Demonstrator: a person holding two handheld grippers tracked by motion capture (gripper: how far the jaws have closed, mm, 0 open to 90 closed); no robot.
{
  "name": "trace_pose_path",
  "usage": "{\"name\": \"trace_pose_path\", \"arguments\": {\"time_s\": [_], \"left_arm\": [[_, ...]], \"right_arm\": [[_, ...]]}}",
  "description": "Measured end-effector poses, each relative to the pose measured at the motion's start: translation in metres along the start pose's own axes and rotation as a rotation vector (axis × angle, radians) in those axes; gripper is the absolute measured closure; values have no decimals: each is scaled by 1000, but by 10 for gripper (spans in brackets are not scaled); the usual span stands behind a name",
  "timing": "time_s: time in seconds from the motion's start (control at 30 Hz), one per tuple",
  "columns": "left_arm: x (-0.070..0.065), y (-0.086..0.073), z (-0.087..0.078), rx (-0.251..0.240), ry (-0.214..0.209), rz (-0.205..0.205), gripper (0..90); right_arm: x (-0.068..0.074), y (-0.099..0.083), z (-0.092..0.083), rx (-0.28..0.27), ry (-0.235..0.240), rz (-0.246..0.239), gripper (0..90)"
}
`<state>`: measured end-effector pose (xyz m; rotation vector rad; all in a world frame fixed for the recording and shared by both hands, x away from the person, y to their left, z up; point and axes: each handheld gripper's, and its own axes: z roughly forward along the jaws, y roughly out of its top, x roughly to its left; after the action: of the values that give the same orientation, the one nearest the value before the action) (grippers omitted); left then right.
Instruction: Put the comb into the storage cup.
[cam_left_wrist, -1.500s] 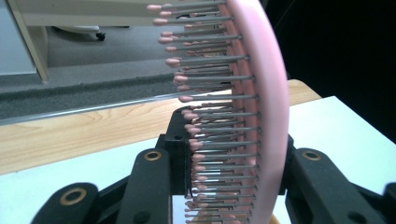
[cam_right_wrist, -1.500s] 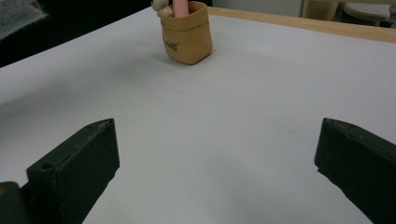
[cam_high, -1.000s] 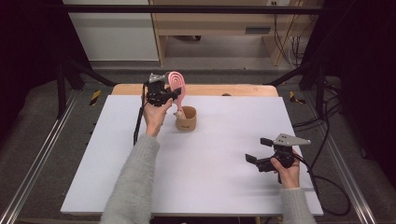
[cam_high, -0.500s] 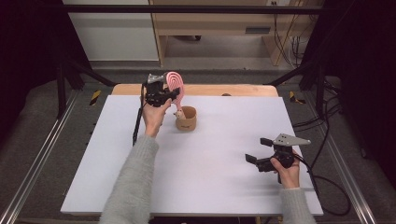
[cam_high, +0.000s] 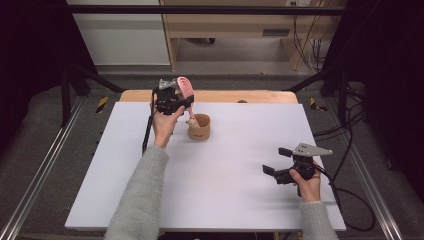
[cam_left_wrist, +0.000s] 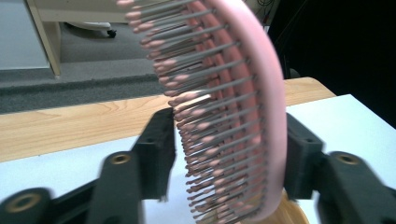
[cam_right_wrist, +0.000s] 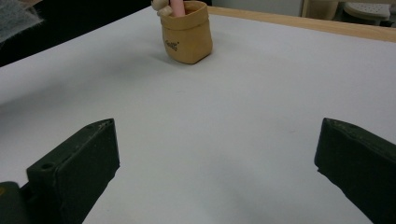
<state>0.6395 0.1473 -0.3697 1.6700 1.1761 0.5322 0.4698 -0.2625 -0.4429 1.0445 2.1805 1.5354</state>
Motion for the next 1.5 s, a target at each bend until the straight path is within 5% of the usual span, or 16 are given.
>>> {"name": "trace_pose_path", "arguments": {"time_s": [0.53, 0.83, 1.5], "left_arm": [[-6, -1, -1, -5, 7, 66, 175], [-9, 0, -7, -33, 7, 74, 129], [-21, 3, -44, -84, -103, 110, 29]], "right_arm": [[0, 0, 0, 0, -1, 0, 3], [0, 0, 0, -1, 0, 1, 3], [0, 1, -1, -14, 1, 8, 3]]}}
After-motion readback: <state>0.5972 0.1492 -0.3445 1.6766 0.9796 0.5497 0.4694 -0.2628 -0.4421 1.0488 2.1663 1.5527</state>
